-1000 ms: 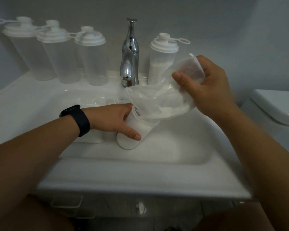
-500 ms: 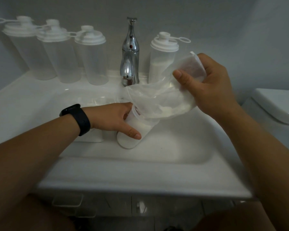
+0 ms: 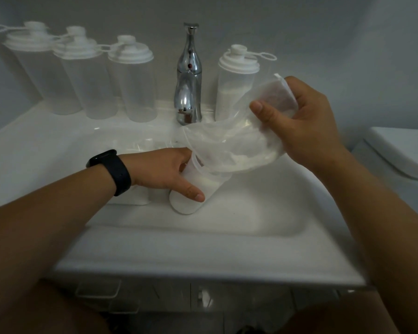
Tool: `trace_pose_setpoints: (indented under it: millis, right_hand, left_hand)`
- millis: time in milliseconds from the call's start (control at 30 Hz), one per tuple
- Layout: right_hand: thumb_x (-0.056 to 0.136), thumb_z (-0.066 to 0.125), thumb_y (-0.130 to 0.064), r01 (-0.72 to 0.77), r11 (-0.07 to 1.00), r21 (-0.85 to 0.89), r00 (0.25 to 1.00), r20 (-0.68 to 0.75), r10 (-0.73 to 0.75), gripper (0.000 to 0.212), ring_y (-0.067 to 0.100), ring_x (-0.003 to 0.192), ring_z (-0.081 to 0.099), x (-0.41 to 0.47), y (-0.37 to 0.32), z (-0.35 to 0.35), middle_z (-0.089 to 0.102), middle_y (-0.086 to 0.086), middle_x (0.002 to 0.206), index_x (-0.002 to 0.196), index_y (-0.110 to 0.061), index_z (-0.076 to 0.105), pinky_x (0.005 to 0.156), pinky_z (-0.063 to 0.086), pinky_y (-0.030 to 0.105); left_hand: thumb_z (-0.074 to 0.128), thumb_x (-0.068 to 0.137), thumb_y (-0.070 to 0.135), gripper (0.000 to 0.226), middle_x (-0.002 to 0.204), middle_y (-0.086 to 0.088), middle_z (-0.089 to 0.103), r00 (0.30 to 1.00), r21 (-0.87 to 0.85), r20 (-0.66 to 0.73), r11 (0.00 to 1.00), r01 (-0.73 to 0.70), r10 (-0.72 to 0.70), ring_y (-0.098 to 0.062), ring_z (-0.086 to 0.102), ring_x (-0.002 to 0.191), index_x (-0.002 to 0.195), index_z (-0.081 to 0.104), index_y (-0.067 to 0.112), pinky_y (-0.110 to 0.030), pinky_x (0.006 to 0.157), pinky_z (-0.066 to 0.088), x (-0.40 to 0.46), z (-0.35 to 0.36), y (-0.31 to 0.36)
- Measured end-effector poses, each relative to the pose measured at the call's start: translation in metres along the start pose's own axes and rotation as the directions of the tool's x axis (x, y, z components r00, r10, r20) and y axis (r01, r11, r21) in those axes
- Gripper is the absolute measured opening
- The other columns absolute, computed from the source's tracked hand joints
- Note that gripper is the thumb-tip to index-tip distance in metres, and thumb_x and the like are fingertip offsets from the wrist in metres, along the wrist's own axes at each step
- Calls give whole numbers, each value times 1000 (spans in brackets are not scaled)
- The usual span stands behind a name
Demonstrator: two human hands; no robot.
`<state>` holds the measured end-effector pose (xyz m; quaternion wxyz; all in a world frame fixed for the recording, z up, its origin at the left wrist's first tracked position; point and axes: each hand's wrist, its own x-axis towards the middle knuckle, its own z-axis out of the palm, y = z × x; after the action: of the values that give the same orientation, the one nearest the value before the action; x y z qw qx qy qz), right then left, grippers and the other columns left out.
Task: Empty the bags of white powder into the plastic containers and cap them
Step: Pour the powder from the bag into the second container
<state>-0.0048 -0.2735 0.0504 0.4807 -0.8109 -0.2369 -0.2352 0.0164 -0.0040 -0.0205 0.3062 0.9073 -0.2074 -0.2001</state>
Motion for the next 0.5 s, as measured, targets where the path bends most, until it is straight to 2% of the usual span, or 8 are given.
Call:
trace_pose_setpoints:
  millis: [167, 333, 467, 500]
  right_hand:
    - [94, 74, -28, 1, 1000, -1, 1000, -12, -1, 18, -2, 74, 64, 0, -1, -1, 66, -13, 85, 99, -15, 64, 66, 49, 12]
    - [94, 74, -29, -8, 1000, 27, 999, -34, 9, 19, 2, 77, 65, 1, -1, -3, 68, -8, 87, 102, -13, 66, 69, 52, 17]
    - [94, 74, -29, -23, 999, 37, 1000, -13, 24, 18, 8, 80, 68, 1, 2, -2, 70, -6, 89, 103, -15, 67, 71, 55, 22]
    - [94, 75, -29, -28, 999, 36, 1000, -8, 28, 18, 9, 80, 69, 1, 2, -1, 70, -6, 89, 102, -16, 67, 71, 55, 23]
  left_hand:
    - [90, 52, 61, 76, 112, 21, 73, 993, -15, -86, 997, -82, 80, 1, 68, 103, 120, 68, 34, -26, 97, 54, -6, 3, 12]
    - [89, 56, 48, 62, 103, 38, 69, 979, -91, -160, 986, -143, 127, 11, 65, 100, 112, 63, 41, -6, 83, 48, -6, 3, 16]
    - [91, 55, 51, 67, 108, 21, 74, 986, -95, -121, 988, -123, 111, 0, 70, 100, 115, 66, 36, -18, 89, 55, -3, 5, 12]
    - [91, 55, 50, 65, 107, 23, 74, 987, -84, -108, 988, -127, 117, 1, 69, 99, 114, 66, 37, -16, 88, 54, -3, 6, 12]
